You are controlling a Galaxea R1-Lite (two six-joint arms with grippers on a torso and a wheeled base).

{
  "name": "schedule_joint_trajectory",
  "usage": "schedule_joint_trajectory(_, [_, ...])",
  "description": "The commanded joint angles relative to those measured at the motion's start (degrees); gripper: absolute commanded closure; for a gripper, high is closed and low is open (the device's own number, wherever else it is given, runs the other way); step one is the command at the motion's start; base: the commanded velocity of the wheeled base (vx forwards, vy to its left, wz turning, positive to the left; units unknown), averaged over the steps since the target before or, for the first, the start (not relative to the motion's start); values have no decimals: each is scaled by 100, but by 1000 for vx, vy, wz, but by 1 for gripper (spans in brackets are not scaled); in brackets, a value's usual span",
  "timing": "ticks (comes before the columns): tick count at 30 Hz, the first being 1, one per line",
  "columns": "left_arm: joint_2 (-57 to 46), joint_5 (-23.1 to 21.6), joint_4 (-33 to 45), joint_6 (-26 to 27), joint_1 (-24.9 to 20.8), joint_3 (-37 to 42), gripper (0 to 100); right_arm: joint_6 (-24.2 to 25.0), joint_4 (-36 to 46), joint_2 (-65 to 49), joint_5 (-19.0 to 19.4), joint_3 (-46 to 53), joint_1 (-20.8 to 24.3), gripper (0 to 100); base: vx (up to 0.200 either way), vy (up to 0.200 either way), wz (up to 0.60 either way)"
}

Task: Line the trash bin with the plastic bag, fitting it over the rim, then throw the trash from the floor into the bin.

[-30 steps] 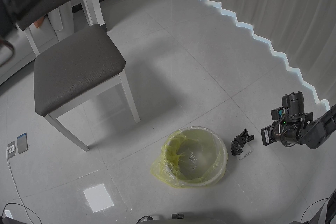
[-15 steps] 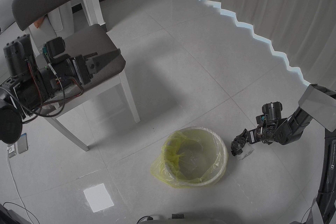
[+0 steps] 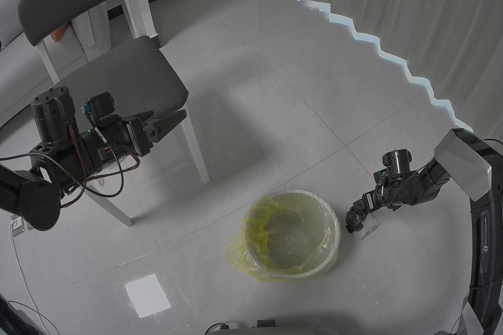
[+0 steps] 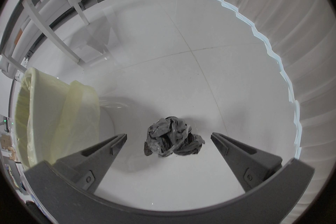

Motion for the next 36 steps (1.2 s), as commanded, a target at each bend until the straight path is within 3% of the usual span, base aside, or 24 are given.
schedule_joint_trajectory(1, [160,5,-131,-1,25,74,0,-181,313,539,1,-644,-91,0,0,0,0])
schedule_joint_trajectory(11, [256,5,-483,-1,34,66,0,-208,1957,978,18,-2112,-293,0,0,0,0])
schedule_joint_trajectory(17, [353,14,-597,8,16,-14,0,-401,2387,1330,71,-2683,-399,0,0,0,0])
schedule_joint_trajectory(18, [353,14,-615,17,7,-14,0,-427,2423,1347,89,-2718,-399,100,0,0,0])
schedule_joint_trajectory(27, [397,23,-624,17,-1,-172,0,-445,2598,917,115,-2428,-372,100,0,0,0])
schedule_joint_trajectory(30, [397,23,-632,17,-10,-180,0,-445,2572,328,361,-2033,-320,100,0,0,0])
schedule_joint_trajectory(36, [423,14,-632,-1,-1,-66,0,-427,2528,-911,405,-1242,-21,100,0,0,0])
